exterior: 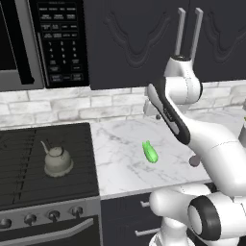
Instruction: Pick the pan from the cabinet and place it on the stove. Then turn on the stove burner for the pan.
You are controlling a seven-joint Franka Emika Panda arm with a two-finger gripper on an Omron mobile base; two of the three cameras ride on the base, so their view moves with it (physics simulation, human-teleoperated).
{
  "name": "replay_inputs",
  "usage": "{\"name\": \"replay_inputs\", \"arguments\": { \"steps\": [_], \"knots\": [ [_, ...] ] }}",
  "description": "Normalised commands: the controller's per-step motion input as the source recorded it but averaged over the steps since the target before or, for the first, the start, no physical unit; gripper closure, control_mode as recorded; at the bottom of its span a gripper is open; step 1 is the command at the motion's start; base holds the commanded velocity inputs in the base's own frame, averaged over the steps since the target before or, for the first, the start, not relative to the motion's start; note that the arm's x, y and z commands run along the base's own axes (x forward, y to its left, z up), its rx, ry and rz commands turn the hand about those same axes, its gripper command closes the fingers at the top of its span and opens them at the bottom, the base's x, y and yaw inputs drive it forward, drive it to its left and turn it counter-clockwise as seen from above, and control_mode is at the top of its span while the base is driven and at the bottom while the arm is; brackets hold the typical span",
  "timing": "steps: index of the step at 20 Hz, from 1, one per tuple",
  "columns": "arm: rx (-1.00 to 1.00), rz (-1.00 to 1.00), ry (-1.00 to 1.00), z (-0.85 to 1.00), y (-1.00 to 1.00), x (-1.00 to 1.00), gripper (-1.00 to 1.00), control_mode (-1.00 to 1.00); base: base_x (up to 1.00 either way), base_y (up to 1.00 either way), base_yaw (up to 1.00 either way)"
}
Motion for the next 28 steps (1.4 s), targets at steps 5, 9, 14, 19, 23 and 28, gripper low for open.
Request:
{"name": "replay_inputs", "arguments": {
  "steps": [5,9,14,19,23,28],
  "knots": [
    [0.0,0.0,-0.17,0.0,-0.11,-0.25,-1.0,-1.0,0.0,0.0,0.0],
    [0.0,0.0,-0.4,0.01,-0.48,-0.4,-1.0,-1.0,0.0,0.0,0.0],
    [0.04,0.01,-0.38,0.15,-0.29,-0.39,-1.0,-1.0,0.0,0.0,0.0],
    [0.03,0.01,-0.39,0.54,-0.22,-0.03,-1.0,-1.0,0.0,0.0,0.0],
    [0.01,0.0,-0.37,0.7,-0.27,0.0,-1.0,-1.0,0.0,0.0,0.0],
    [0.0,0.0,-0.33,0.79,-0.23,0.0,-1.0,-1.0,0.0,0.0,0.0]
  ]
}}
